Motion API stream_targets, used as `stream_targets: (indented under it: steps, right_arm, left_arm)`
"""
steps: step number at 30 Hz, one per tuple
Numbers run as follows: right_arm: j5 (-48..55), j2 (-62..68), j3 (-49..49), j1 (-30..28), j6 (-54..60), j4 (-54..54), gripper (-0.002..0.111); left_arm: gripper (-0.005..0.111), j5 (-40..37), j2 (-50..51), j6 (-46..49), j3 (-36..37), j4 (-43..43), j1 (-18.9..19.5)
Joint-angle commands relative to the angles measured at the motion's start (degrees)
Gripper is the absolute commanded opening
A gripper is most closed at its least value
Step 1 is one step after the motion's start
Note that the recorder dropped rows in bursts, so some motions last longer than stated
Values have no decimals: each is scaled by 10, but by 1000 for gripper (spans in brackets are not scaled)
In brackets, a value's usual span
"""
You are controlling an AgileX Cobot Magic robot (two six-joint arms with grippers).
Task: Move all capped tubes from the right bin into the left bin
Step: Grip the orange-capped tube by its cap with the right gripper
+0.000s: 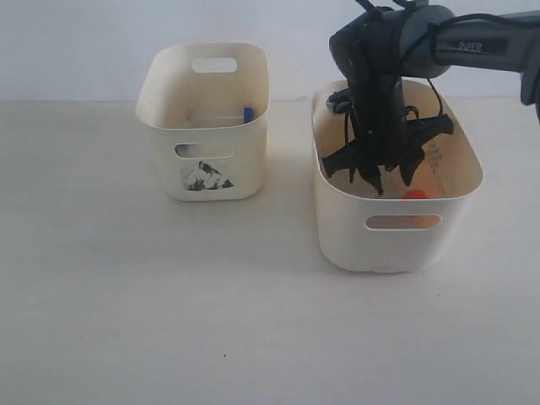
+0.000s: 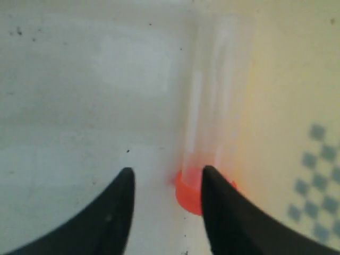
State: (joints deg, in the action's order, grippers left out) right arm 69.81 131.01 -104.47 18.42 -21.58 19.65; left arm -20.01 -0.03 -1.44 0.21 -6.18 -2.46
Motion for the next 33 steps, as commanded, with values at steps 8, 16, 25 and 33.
stream_targets:
  steps: [8,16,25,33]
  right_arm:
    - [2,5,-2,-2,-59,13,86]
    - [2,25,-2,-2,-64,9,86]
    - [2,55,-2,-2,-64,-48,76]
    - [2,59,-2,-2,-64,-53,40]
  left_arm:
    - [4,5,0,-5,-2,6,-1]
    - [4,5,0,-5,-2,6,-1]
    - [4,5,0,-5,-2,6,-1]
    - [4,5,0,-5,-2,6,-1]
